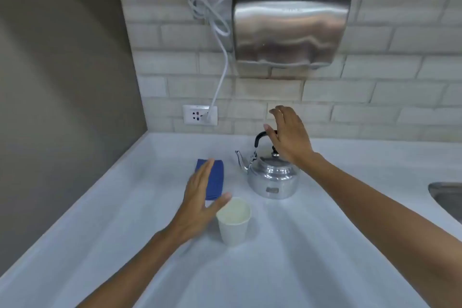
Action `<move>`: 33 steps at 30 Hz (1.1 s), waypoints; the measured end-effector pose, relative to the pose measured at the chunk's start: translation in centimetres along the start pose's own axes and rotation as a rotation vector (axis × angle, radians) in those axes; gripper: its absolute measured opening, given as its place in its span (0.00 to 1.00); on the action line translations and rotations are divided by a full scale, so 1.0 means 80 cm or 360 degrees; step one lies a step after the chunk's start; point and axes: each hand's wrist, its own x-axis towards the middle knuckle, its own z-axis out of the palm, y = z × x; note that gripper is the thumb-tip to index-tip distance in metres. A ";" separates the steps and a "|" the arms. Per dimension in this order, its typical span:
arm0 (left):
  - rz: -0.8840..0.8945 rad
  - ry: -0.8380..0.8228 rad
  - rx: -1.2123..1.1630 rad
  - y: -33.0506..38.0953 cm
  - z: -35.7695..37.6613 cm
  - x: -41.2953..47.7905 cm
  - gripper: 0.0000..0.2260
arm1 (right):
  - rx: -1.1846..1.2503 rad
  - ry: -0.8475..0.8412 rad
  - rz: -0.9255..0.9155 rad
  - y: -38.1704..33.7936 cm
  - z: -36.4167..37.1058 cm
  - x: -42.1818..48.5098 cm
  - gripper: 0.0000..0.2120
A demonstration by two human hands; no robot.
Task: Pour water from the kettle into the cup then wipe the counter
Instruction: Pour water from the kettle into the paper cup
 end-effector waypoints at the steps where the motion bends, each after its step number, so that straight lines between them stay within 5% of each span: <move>1: -0.0085 -0.0074 -0.0098 -0.001 0.003 -0.009 0.36 | -0.0054 -0.0043 -0.0012 0.003 0.007 0.000 0.20; 9: -0.0514 -0.0338 -0.0432 -0.048 0.051 -0.041 0.49 | -0.0371 -0.0347 0.0013 0.028 0.057 0.013 0.23; 19: -0.0669 -0.0144 -0.0446 -0.049 0.089 -0.029 0.39 | 0.0040 -0.0401 0.0594 0.043 0.054 0.051 0.35; 33: -0.0671 -0.0028 -0.0381 -0.053 0.093 -0.030 0.32 | 0.0164 -0.0227 0.0764 0.033 0.042 0.034 0.26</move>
